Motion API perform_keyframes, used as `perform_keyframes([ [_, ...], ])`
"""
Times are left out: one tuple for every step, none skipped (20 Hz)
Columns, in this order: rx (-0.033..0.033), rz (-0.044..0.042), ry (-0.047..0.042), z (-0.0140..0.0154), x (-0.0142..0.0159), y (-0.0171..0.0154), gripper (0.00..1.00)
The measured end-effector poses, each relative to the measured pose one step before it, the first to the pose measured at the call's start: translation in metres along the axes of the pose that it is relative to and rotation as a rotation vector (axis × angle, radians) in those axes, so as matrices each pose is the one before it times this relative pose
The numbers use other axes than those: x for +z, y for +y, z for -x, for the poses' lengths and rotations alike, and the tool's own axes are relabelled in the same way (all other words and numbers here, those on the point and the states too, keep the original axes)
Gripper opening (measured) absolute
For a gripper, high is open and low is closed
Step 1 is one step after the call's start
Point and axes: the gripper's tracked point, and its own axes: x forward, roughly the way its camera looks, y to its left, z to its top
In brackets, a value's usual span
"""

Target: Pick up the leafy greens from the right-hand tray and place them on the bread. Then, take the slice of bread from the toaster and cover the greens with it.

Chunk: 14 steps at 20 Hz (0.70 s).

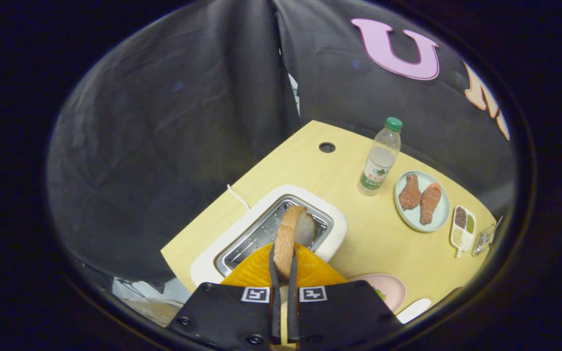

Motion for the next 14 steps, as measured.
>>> perform_keyframes([
  [0.01404,-0.00901,-0.01556,0.00527,0.00246,0.00032,0.08],
  [0.00438,-0.01438,-0.02016,0.00526,0.00384,-0.00208,0.08],
  [0.0038,-0.01053,-0.00999,0.0066,0.00213,-0.00269,0.08],
  [0.00356,-0.0158,-0.02103,0.00538,0.00493,-0.00182,0.08],
  [0.00594,-0.01331,-0.01357,0.00611,0.00258,-0.00001,0.08],
  [0.00451,-0.01507,-0.02245,0.00729,0.00439,-0.0021,0.08],
  [0.00022,-0.00632,-0.01146,0.00701,0.00203,-0.00331,0.08],
  [-0.00077,-0.00638,-0.02148,0.0068,0.00435,-0.00418,0.08],
  [0.00922,-0.01247,-0.01258,0.00581,0.00126,-0.00062,0.08],
  [0.00821,-0.01544,-0.008,0.00403,-0.00025,-0.00158,0.08],
  [-0.00516,-0.0035,-0.01239,0.00463,0.00182,-0.00553,0.08],
  [0.00028,-0.00647,-0.01082,0.0051,0.00182,-0.00477,0.08],
  [-0.00362,-0.00846,-0.00374,0.00384,-0.00221,-0.0037,0.08],
  [-0.00517,-0.00818,-0.00481,0.00528,-0.00138,-0.00556,0.08],
])
